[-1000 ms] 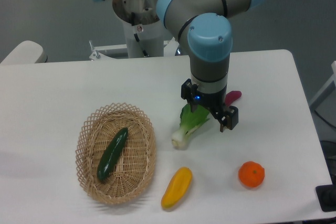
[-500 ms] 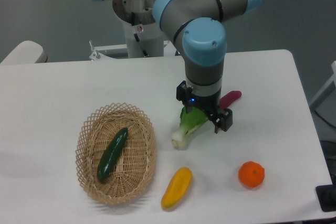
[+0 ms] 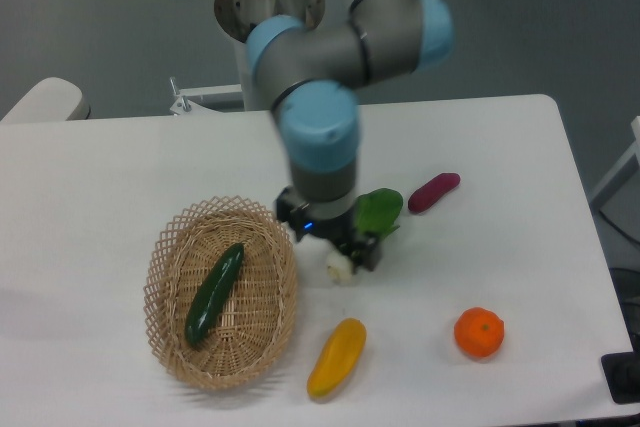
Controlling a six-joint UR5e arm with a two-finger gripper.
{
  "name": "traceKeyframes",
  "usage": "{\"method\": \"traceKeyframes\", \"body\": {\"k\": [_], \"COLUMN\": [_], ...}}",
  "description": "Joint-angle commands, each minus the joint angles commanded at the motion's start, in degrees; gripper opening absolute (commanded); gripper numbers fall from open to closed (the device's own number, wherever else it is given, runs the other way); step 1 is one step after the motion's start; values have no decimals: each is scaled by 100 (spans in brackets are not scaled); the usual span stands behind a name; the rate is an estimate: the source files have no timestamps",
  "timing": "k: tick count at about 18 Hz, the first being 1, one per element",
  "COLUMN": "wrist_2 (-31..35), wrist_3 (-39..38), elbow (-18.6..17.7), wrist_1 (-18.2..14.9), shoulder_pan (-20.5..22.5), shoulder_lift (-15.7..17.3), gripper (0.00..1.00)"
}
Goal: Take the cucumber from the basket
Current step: 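Move the gripper from beside the bok choy over the green cucumber in the basket, then lower the gripper onto the green cucumber and close on it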
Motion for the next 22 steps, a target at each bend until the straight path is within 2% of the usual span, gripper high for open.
{"method": "traceKeyframes", "body": {"k": [5, 9, 22], "wrist_2": [-141, -71, -71], "wrist_3": [-880, -952, -987], "elbow": [-351, -791, -1055], "wrist_1": [281, 1028, 1126], "shoulder_pan": [-264, -510, -783], "shoulder_lift": [-88, -263, -378], "gripper": [100, 100, 100]}}
